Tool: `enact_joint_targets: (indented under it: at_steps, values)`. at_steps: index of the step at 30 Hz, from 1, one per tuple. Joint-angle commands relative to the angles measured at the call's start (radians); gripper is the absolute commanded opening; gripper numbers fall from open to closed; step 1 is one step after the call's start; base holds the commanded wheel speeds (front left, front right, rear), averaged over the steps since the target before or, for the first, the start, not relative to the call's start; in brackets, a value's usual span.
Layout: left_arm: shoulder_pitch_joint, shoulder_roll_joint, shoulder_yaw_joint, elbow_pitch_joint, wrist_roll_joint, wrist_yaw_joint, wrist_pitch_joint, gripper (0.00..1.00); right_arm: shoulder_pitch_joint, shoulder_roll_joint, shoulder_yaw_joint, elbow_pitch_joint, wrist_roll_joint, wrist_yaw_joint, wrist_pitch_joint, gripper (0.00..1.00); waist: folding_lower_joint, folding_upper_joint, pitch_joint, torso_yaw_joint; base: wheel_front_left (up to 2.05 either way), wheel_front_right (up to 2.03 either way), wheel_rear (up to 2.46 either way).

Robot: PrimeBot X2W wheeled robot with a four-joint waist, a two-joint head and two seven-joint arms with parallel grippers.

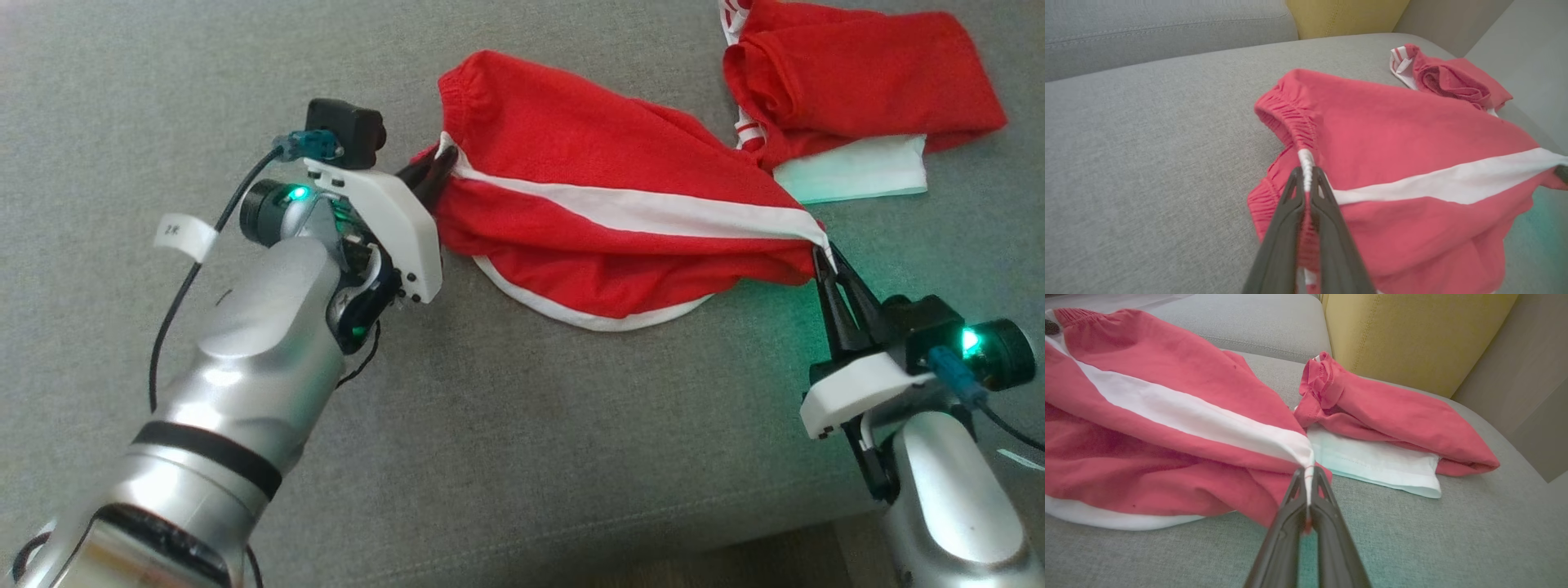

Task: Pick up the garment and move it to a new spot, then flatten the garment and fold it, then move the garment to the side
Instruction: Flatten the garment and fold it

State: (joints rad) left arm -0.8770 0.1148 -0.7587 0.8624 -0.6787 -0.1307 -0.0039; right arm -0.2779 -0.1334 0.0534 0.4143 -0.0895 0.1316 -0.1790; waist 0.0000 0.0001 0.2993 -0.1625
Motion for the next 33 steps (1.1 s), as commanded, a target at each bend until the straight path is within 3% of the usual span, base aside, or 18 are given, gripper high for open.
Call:
enact_joint_targets:
  at_steps: [1, 7, 14, 24, 33]
  values:
    - [-0.064, 0.028, 0.021, -0.027, -0.012, 0.0, -0.026, 0.0, -0.023, -0.002, 0.011, -0.024, -0.007, -0.001, -0.014, 0.0, 0.0, -0.0001, -0.008, 0.006, 0.0, 0.0, 0.0]
    - [-0.067, 0.035, 0.012, -0.044, -0.026, 0.0, -0.074, 0.0, -0.04, -0.015, 0.017, -0.042, 0.006, -0.001, -0.02, 0.0, 0.0, -0.0001, -0.038, 0.022, 0.0, 0.0, 0.0]
    - [-0.09, 0.071, 0.032, -0.103, -0.028, 0.0, -0.168, 0.0, -0.159, -0.082, 0.053, -0.134, 0.069, -0.001, -0.016, 0.0, 0.0, -0.0001, -0.109, 0.054, 0.0, 0.0, 0.0]
    - [-0.089, 0.135, 0.111, -0.317, -0.03, 0.043, -0.241, 0.0, -0.389, -0.158, 0.107, -0.234, 0.203, -0.001, 0.015, 0.0, 0.0, -0.0001, -0.221, 0.1, 0.0, 0.0, 0.0]
    - [0.05, 0.21, 0.123, -0.52, -0.037, 0.096, -0.221, 0.0, -0.316, -0.162, 0.159, -0.254, 0.283, -0.001, 0.106, 0.0, 0.0, -0.0001, -0.283, 0.126, 0.0, 0.0, 0.0]
